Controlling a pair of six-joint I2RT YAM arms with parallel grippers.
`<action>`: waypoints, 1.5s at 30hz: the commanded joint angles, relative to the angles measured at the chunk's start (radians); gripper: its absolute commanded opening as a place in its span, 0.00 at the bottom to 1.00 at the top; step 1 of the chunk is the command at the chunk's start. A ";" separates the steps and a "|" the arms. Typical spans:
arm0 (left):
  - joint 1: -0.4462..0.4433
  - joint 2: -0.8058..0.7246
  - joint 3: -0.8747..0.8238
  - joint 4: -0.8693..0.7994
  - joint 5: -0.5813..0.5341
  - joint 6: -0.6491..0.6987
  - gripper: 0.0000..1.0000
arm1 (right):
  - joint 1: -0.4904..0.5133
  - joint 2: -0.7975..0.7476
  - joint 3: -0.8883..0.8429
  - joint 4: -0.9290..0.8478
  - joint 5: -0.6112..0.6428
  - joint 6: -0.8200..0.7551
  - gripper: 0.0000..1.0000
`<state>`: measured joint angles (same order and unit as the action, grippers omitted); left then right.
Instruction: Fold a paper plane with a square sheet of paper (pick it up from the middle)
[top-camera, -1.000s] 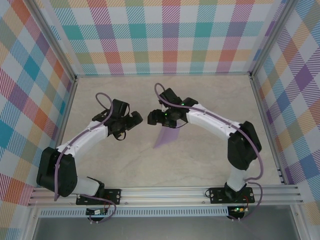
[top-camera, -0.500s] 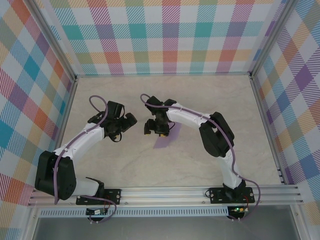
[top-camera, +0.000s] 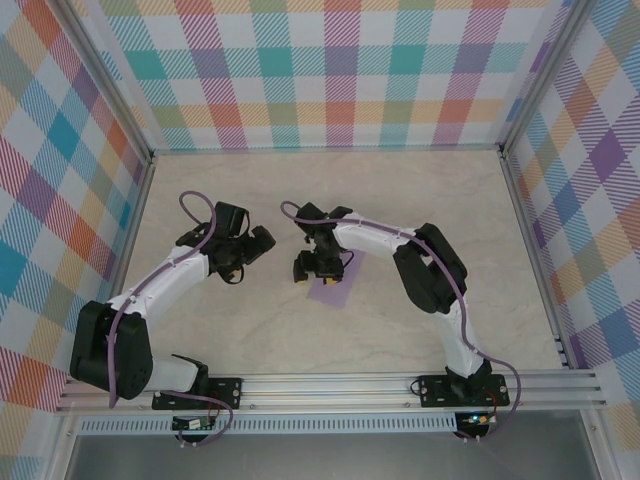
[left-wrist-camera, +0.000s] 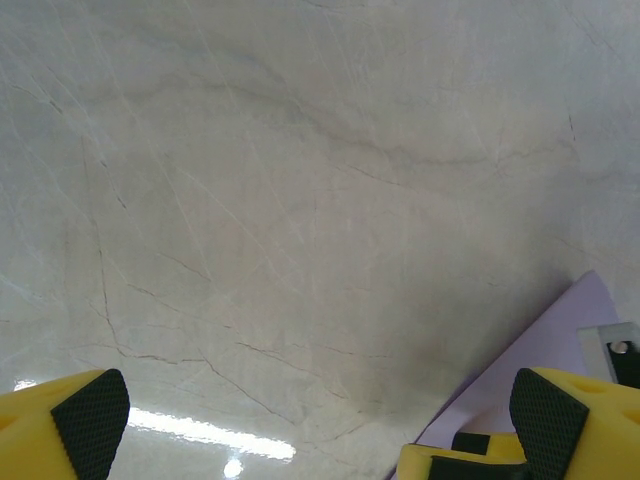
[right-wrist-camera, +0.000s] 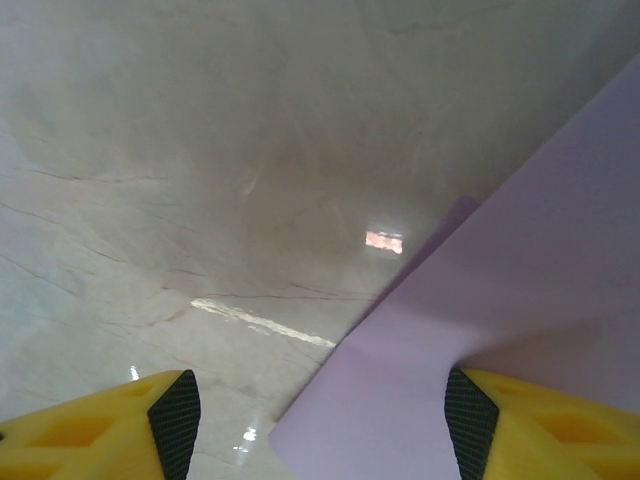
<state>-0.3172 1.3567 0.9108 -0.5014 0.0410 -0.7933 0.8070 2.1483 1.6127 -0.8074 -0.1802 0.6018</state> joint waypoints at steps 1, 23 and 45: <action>0.012 0.014 -0.012 -0.006 0.022 -0.005 1.00 | 0.003 -0.021 -0.049 0.015 -0.023 -0.089 0.68; -0.145 0.168 -0.001 0.337 0.382 -0.004 0.73 | -0.118 -0.594 -0.575 0.252 -0.146 -0.054 0.83; -0.375 0.469 0.203 0.380 0.416 -0.023 0.34 | -0.276 -0.887 -1.048 0.530 -0.287 0.238 0.78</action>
<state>-0.6853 1.8172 1.0813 -0.1211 0.4553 -0.8040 0.5354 1.2850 0.5880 -0.3382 -0.4255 0.8089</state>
